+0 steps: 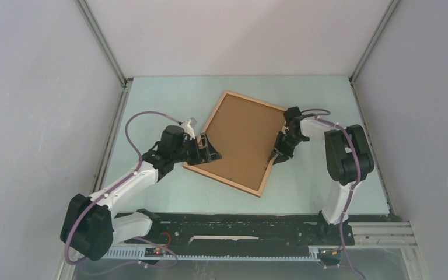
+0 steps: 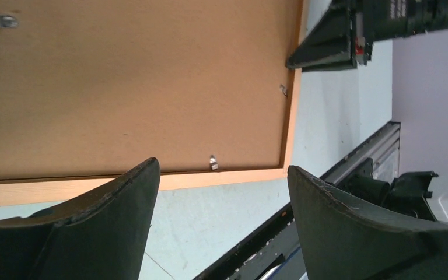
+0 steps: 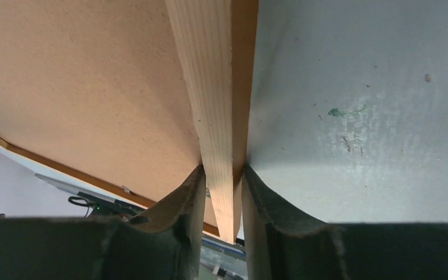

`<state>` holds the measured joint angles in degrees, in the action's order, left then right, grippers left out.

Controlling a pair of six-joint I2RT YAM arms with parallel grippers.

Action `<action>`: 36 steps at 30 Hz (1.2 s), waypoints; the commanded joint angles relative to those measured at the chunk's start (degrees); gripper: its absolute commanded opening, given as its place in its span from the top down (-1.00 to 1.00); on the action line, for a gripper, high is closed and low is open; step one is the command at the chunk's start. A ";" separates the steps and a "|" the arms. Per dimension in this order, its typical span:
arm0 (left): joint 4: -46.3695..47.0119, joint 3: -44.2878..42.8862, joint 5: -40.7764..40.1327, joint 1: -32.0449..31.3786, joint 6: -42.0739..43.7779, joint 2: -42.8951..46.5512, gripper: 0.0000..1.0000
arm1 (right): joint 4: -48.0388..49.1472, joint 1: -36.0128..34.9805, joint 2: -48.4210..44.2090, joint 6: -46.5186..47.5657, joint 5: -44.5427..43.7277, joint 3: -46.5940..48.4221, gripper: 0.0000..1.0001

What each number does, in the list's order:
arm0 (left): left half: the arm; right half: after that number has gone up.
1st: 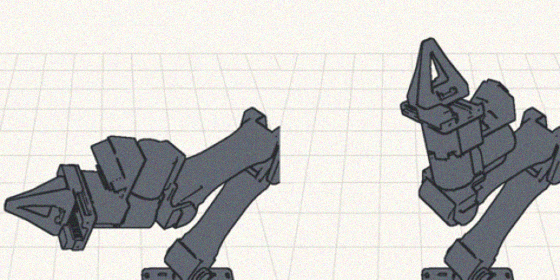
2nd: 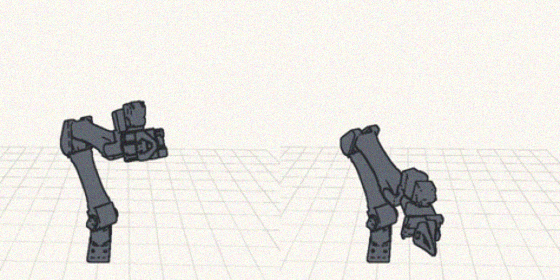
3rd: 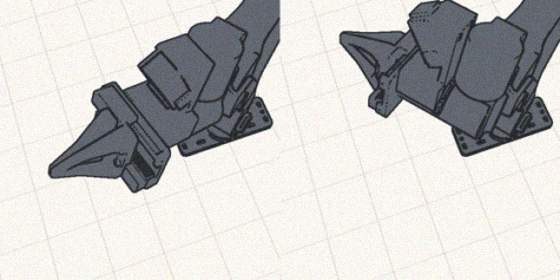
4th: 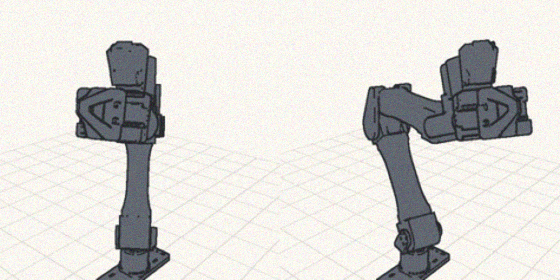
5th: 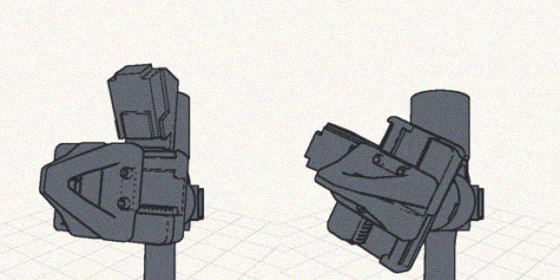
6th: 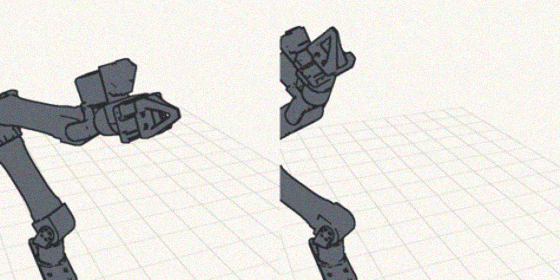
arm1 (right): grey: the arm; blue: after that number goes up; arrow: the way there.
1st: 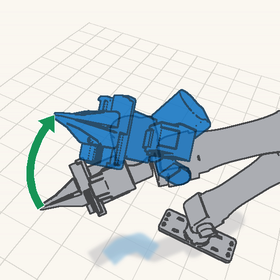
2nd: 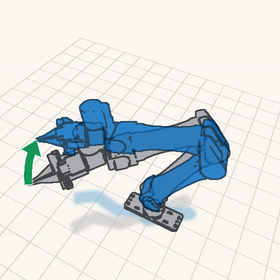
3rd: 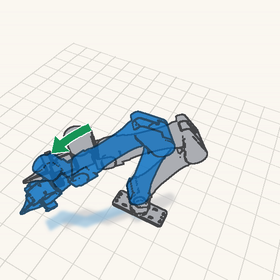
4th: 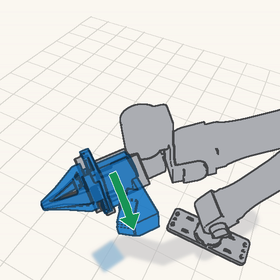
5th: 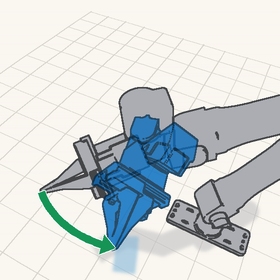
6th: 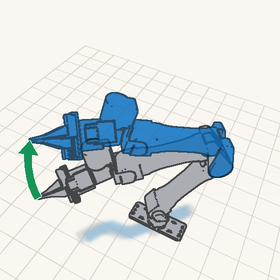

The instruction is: Put the photo into the frame

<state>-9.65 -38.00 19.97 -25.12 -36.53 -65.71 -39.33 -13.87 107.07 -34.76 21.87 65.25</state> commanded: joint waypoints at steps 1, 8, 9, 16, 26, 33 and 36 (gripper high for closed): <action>5.42 0.58 2.77 -2.55 -0.62 0.37 -0.73 | -2.67 -0.11 3.67 1.30 1.31 3.32 0.35; 7.65 0.95 5.29 -5.60 2.71 -1.10 -0.76 | -1.99 -0.15 6.48 -0.12 1.71 3.35 0.46; 7.92 1.18 5.70 -5.62 2.66 -1.12 -0.76 | -1.84 -0.11 6.64 -0.11 1.95 3.38 0.46; 8.11 0.48 8.29 -6.20 4.45 -0.98 -0.78 | -3.57 0.73 3.04 0.16 4.18 3.34 1.00; 9.39 -2.33 7.08 -12.62 4.08 -1.96 -0.79 | -16.50 1.39 0.80 -8.49 9.42 6.82 1.00; 4.53 -4.83 1.65 -16.40 8.69 -0.89 -0.92 | -24.17 0.42 -4.56 -10.58 -0.34 11.84 1.00; -0.17 -7.81 -8.53 -23.03 14.74 -0.69 -1.00 | -23.77 0.11 -6.91 -12.82 1.16 11.91 1.00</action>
<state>-5.56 -39.33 21.91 -41.67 -29.95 -67.61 -58.92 -13.54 107.24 -41.95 21.93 74.00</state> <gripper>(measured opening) 0.990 0.279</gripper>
